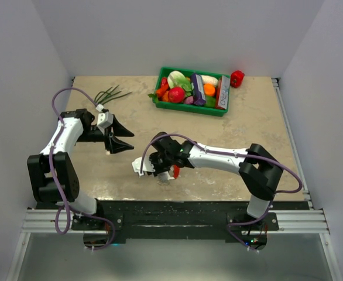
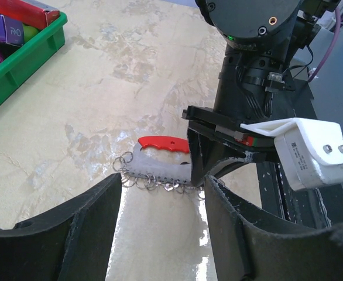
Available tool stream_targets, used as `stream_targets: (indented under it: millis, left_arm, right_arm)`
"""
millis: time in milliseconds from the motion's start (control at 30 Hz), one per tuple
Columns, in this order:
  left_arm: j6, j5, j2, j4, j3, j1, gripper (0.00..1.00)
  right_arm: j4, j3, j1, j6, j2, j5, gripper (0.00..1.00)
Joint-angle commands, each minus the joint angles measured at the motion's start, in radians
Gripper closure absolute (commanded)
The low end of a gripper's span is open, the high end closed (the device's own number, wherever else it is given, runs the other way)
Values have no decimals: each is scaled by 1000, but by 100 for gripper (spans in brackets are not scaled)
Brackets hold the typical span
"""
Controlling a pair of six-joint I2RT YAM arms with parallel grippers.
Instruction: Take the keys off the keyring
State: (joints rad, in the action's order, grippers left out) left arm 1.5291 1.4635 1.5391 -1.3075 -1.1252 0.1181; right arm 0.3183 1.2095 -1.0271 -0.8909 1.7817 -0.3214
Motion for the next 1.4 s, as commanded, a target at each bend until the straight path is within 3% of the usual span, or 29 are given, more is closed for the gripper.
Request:
stream_targets:
  millis: [0,633,1200,1367]
  left_arm:
    - [9,109,-13,-7,-19,9,37]
    - [31,100,-10,-7,-2,11,36]
    - [48,98,-10,-7,13,11,37]
    - [51,95,-5,-7,15,9,37]
  right_arm:
    - [-19,-10,7,-26,-4,54,82]
    - [18,-47,7,-88,42,67,71]
    - [-31,-53,5,-68,76,84,73]
    - [-22,-44,4,-72,81,81,81]
